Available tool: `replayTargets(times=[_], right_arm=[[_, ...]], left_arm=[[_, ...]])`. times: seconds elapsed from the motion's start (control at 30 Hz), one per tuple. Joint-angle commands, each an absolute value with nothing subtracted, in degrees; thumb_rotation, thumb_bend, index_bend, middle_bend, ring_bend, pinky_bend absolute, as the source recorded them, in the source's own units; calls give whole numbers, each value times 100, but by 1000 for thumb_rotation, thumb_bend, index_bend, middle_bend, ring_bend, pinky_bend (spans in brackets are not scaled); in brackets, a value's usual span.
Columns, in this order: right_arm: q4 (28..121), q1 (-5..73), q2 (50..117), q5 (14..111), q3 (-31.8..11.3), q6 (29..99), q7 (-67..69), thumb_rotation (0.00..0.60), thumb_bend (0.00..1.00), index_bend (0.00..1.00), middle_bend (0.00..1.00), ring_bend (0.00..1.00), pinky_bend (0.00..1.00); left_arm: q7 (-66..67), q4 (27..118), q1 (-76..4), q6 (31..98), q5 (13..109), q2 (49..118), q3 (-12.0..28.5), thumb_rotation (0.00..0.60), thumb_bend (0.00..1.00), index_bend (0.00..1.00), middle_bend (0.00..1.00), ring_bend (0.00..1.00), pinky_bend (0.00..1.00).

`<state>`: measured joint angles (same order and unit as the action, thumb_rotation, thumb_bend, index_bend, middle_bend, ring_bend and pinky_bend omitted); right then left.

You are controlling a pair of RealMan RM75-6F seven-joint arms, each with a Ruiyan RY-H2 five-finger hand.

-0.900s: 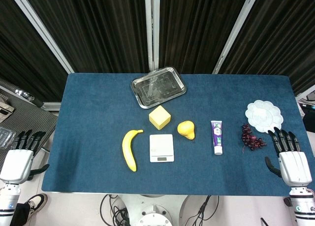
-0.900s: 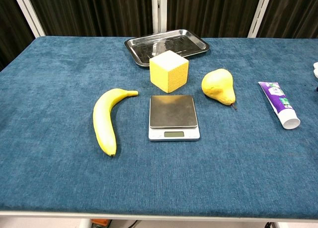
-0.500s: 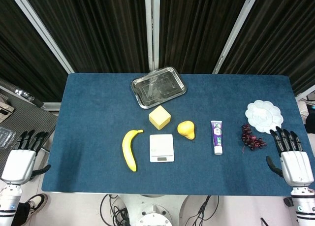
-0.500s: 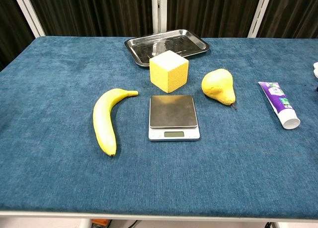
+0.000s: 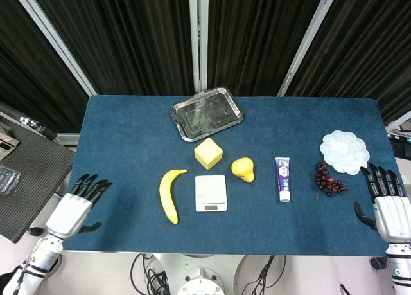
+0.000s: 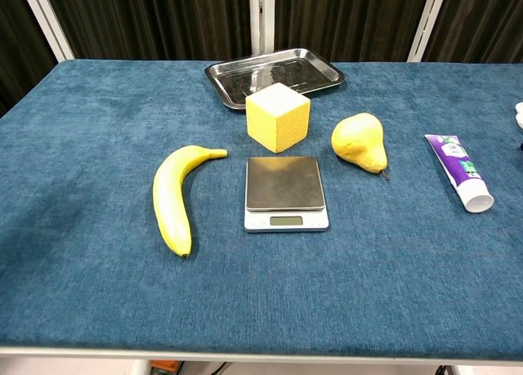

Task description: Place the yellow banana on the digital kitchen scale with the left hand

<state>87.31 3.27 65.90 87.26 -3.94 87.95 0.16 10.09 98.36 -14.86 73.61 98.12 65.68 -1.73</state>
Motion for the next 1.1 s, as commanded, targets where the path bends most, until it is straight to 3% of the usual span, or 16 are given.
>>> replayTargets(times=[0.03, 0.23, 0.43, 0.67, 1.1], right_arm=[[8727, 327, 6591, 8698, -408, 8781, 30, 600, 294, 0, 0, 0, 0], [8728, 349, 6593, 8667, -425, 8732, 25, 600, 294, 0, 0, 0, 0], [8734, 329, 6565, 8559, -479, 8742, 12, 600, 303, 0, 0, 0, 0], [8751, 291, 6502, 8533, -498, 8791, 64, 600, 317, 0, 0, 0, 0], [8629, 210, 6500, 8519, -481, 8846, 221, 600, 318, 0, 0, 0, 0]], left_arm=[[1005, 9974, -1853, 6944, 10113, 6827, -253, 600, 94, 101, 109, 0, 18], [884, 10019, -2379, 6241, 10210, 7258, -259, 600, 94, 101, 110, 0, 18], [635, 9753, -2719, 5961, 10240, 7862, -221, 600, 88, 100, 156, 0, 21], [382, 9230, -2900, 5950, 10225, 8582, -240, 600, 72, 78, 198, 0, 20], [-62, 8448, -3203, 5953, 10123, 9313, -256, 600, 144, 78, 209, 0, 20]])
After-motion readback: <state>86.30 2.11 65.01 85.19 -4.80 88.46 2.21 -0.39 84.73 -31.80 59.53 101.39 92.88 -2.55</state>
